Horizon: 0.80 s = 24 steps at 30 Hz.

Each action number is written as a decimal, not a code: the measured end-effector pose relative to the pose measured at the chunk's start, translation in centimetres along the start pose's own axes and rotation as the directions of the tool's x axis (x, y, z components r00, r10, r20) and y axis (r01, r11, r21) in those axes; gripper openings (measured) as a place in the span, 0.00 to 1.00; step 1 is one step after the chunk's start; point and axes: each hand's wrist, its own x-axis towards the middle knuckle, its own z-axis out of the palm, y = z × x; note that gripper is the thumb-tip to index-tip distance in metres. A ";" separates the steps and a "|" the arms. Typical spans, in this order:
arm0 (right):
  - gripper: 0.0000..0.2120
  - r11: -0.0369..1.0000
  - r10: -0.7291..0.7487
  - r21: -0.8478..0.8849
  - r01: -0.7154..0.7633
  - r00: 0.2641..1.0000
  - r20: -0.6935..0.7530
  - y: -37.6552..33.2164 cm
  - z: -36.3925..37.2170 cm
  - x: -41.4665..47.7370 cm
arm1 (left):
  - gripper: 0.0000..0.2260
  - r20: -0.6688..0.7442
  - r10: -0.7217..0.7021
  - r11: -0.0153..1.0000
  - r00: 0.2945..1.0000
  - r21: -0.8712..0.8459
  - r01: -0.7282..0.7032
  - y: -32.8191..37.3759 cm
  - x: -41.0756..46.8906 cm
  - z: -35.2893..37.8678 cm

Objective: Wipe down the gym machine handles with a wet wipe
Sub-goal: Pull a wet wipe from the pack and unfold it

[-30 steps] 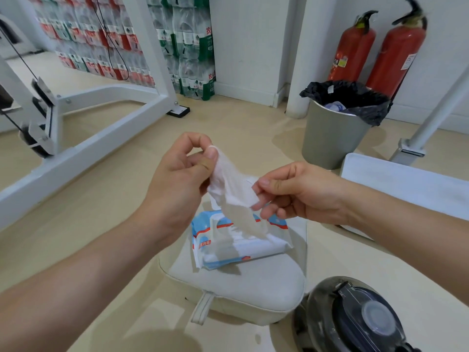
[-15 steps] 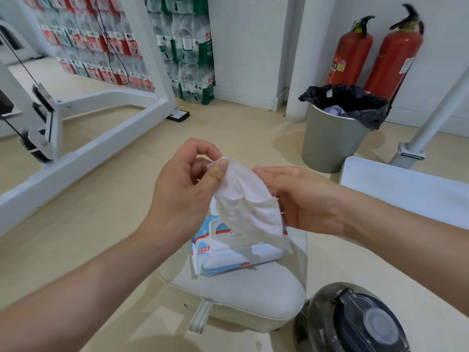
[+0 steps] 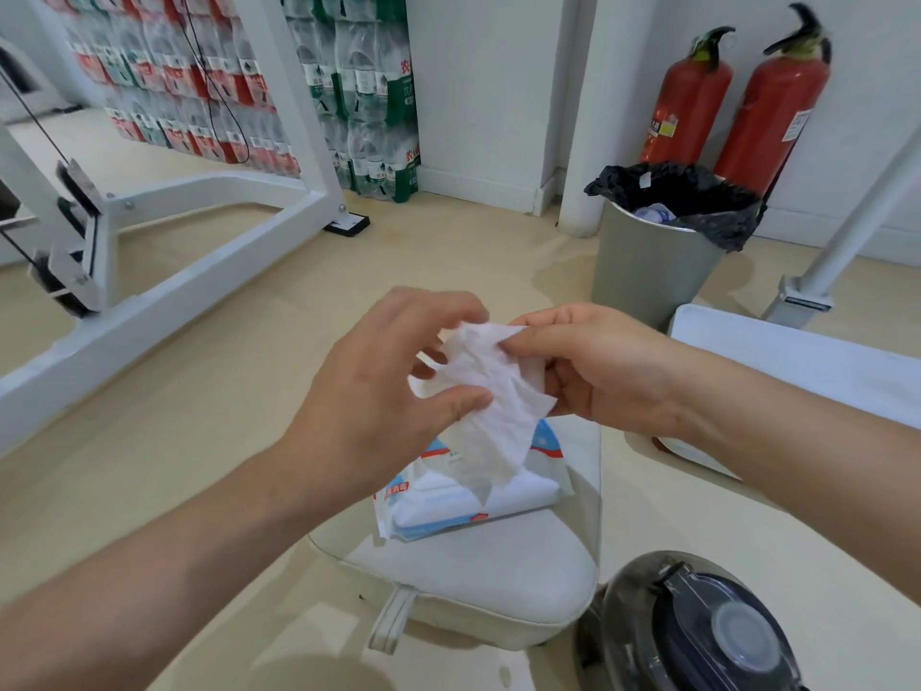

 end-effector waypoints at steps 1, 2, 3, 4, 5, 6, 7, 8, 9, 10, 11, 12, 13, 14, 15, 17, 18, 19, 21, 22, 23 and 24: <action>0.08 1.000 0.015 0.025 -0.015 1.000 0.013 0.1 -0.2 0.0 | 0.19 0.015 0.054 0.996 0.998 0.076 -0.055 0.1 0.1 0.0; 0.08 0.999 0.023 0.046 -0.024 0.999 0.025 0.1 -0.3 0.0 | 0.17 0.041 0.108 0.981 0.993 0.156 -0.113 0.1 0.2 -0.1; 0.09 0.998 0.032 0.052 -0.033 0.999 0.037 0.1 -0.5 0.0 | 0.14 0.063 0.139 0.965 0.988 0.217 -0.150 0.0 0.3 -0.1; 0.10 0.998 0.040 0.048 -0.042 0.998 0.049 0.2 -0.7 0.1 | 0.12 0.074 0.138 0.956 0.988 0.252 -0.152 0.0 0.3 -0.1; 0.10 0.998 0.049 0.036 -0.051 0.997 0.059 0.2 -0.8 0.1 | 0.10 0.076 0.115 0.955 0.990 0.265 -0.131 -0.1 0.3 0.0; 0.11 0.998 0.053 0.025 -0.055 0.997 0.063 0.3 -0.8 0.1 | 0.09 0.075 0.088 0.957 0.993 0.269 -0.105 -0.1 0.3 0.0; 0.11 0.999 0.050 0.018 -0.051 0.997 0.052 0.5 -0.9 0.2 | 0.08 0.075 0.062 0.961 0.995 0.266 -0.080 -0.1 0.2 0.1; 0.11 0.999 0.042 0.023 -0.042 0.999 0.010 0.7 -1.2 0.4 | 0.07 0.076 0.028 0.969 0.997 0.243 -0.046 -0.1 0.2 0.0; 0.09 0.999 0.036 0.040 -0.033 0.997 -0.072 0.9 -1.8 0.6 | 0.08 0.068 -0.017 0.984 0.998 0.180 0.004 -0.1 0.3 -0.1; 0.08 0.997 0.039 0.068 -0.027 0.983 -0.179 1.1 -2.8 0.8 | 0.09 0.053 -0.086 0.994 0.995 0.065 0.082 0.0 0.5 -0.4; 0.06 0.995 0.051 0.096 -0.024 0.956 -0.288 1.3 -4.1 0.9 | 0.10 0.041 -0.167 0.982 0.985 -0.084 0.170 0.0 0.6 -0.6; 0.06 0.991 0.072 0.133 -0.022 0.921 -0.384 1.5 -5.5 0.8 | 0.10 0.044 -0.250 0.940 0.967 -0.230 0.253 -0.2 0.8 -0.9; 0.06 0.987 0.096 0.160 -0.024 0.883 -0.460 1.9 -6.9 0.6 | 0.09 0.057 -0.317 0.884 0.947 -0.344 0.317 -0.3 0.9 -1.1; 0.06 0.984 0.117 0.176 -0.029 0.849 -0.515 2.4 -8.2 0.3 | 0.08 0.068 -0.365 0.838 0.929 -0.409 0.360 -0.4 0.9 -1.3; 0.04 0.982 0.128 0.185 -0.029 0.825 -0.550 2.7 -9.2 -0.1 | 0.08 0.068 -0.399 0.810 0.914 -0.441 0.386 -0.4 0.8 -1.4; 0.06 0.980 0.116 0.199 0.002 0.808 -0.578 3.1 -10.2 -0.4 | 0.08 0.041 -0.449 0.775 0.893 -0.479 0.412 -0.5 0.7 -1.5; 0.07 0.979 0.094 0.203 0.030 0.816 -0.571 3.1 -10.4 -0.4 | 0.08 0.031 -0.463 0.762 0.886 -0.497 0.416 -0.5 0.7 -1.4; 0.07 0.982 0.065 0.186 0.044 0.839 -0.540 2.8 -10.1 -0.5 | 0.09 0.035 -0.471 0.749 0.881 -0.513 0.421 -0.5 0.7 -1.3; 0.03 0.999 -0.004 0.045 0.023 0.925 -0.381 2.1 -8.3 -0.4 | 0.09 0.082 -0.477 0.715 0.875 -0.542 0.441 -0.3 0.7 -1.0; 0.07 0.997 -0.032 -0.077 0.013 0.966 -0.258 1.8 -7.1 -0.3 | 0.09 0.116 -0.472 0.701 0.874 -0.552 0.452 -0.2 0.7 -0.8; 0.16 0.971 -0.055 -0.236 0.026 0.992 -0.117 1.7 -5.7 0.0 | 0.10 0.148 -0.459 0.697 0.876 -0.552 0.458 -0.2 0.6 -0.5; 0.24 0.917 -0.070 -0.393 0.068 0.998 0.009 1.8 -4.1 0.3 | 0.10 0.179 -0.443 0.696 0.879 -0.550 0.463 -0.1 0.6 -0.3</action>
